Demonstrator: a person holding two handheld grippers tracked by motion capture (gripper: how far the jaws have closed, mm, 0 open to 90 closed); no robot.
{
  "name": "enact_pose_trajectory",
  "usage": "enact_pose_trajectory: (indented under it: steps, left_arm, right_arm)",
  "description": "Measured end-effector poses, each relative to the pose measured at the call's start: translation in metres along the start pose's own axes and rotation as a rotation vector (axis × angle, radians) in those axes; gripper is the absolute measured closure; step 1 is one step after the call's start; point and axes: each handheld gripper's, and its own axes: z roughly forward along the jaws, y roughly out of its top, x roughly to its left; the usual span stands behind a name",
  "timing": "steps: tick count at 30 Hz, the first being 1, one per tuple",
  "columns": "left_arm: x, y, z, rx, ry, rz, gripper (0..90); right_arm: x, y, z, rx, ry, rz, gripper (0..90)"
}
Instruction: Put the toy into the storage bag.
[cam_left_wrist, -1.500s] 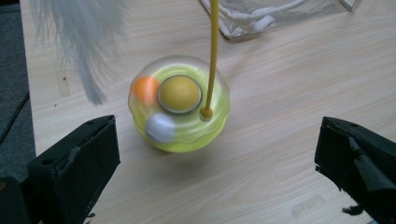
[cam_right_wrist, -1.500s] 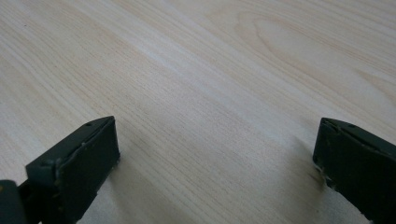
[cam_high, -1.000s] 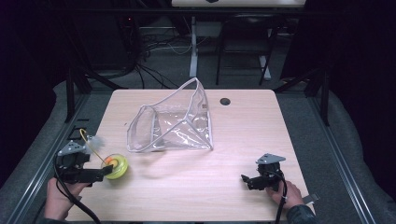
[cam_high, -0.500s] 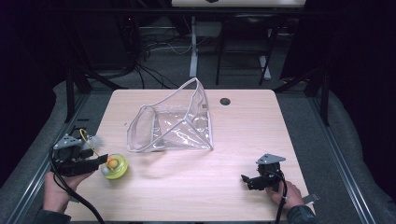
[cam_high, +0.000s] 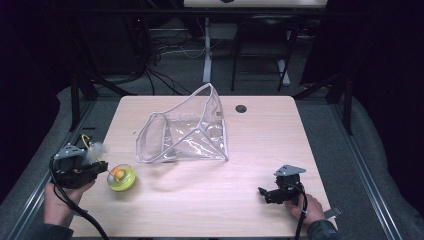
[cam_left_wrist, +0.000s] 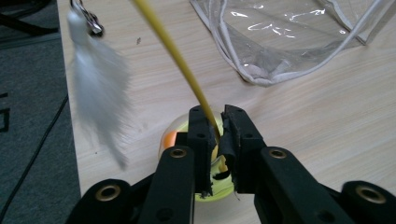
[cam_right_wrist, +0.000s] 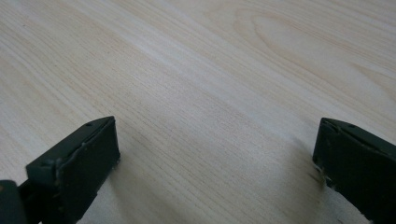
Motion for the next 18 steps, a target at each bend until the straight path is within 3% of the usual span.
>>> enact_pose_trajectory:
  steps: [2,8,18]
  left_arm:
    - [-0.001,0.002,0.000,0.002,-0.010,0.001,85.1]
    - [-0.005,0.009,0.004,0.022,0.008,0.055,87.8]
    - [-0.007,0.015,0.004,0.030,0.025,0.085,88.1]
  right_arm:
    - [0.000,0.000,0.000,-0.002,0.000,0.005,0.0]
    - [0.000,0.000,0.000,-0.002,0.000,0.005,0.0]
    - [0.000,0.000,0.000,-0.002,0.001,0.006,0.0]
